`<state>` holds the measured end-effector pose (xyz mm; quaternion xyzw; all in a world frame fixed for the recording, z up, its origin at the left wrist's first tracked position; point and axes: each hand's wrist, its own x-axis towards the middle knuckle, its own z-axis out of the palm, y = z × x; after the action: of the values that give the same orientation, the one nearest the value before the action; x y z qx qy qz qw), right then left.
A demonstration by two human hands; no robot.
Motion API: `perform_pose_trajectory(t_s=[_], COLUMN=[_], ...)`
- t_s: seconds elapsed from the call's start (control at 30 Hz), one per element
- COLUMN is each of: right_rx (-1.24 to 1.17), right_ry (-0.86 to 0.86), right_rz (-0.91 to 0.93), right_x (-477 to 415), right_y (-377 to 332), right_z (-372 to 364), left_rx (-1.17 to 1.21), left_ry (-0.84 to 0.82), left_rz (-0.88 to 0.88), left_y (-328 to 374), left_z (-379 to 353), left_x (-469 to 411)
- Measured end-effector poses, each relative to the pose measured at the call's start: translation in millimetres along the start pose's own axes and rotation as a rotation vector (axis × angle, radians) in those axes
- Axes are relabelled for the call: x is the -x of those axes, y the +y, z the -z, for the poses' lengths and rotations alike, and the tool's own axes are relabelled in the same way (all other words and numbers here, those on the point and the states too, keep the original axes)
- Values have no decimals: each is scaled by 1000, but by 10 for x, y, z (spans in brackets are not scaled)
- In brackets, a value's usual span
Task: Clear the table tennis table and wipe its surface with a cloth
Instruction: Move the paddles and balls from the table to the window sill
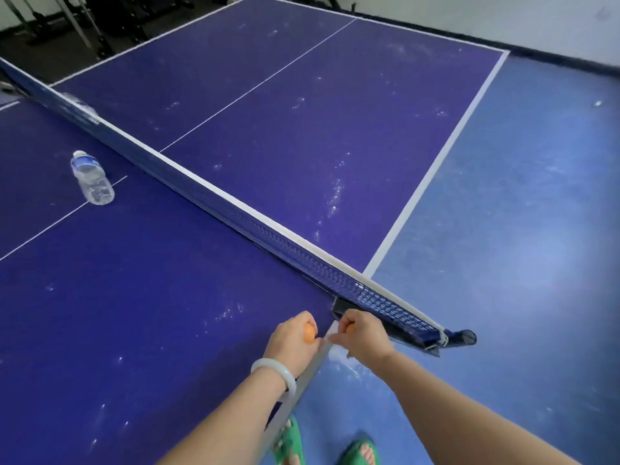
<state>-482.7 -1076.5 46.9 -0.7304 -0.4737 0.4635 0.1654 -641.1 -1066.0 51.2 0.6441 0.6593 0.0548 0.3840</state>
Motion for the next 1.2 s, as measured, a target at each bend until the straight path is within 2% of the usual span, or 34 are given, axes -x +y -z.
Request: perform_pose_trajectory(t_s=[0.23, 0.43, 0.53, 0.87, 0.97, 1.2], right_rx=[-59, -135, -262, -523, -662, -805], right_ry=[193, 380, 487, 777, 874, 1045], right_rz=[-45, -220, -351, -715, -761, -798], right_x=[616, 1498, 2054, 4066, 4702, 6483], right_y=[489, 1013, 1305, 2291, 2571, 3405], right_z=[392, 506, 369, -337, -545, -1025], left_rx=[-44, -105, -136, -361, -422, -464], left_ry=[-109, -332, -442, -783, -835, -974], left_rz=[-157, -372, -481, -752, -816, -937], left_y=[475, 753, 821, 888, 928, 924], left_z=[-399, -931, -1237, -2165, -2416, -3239], left_x=[288, 714, 1031, 2678, 3252, 5020])
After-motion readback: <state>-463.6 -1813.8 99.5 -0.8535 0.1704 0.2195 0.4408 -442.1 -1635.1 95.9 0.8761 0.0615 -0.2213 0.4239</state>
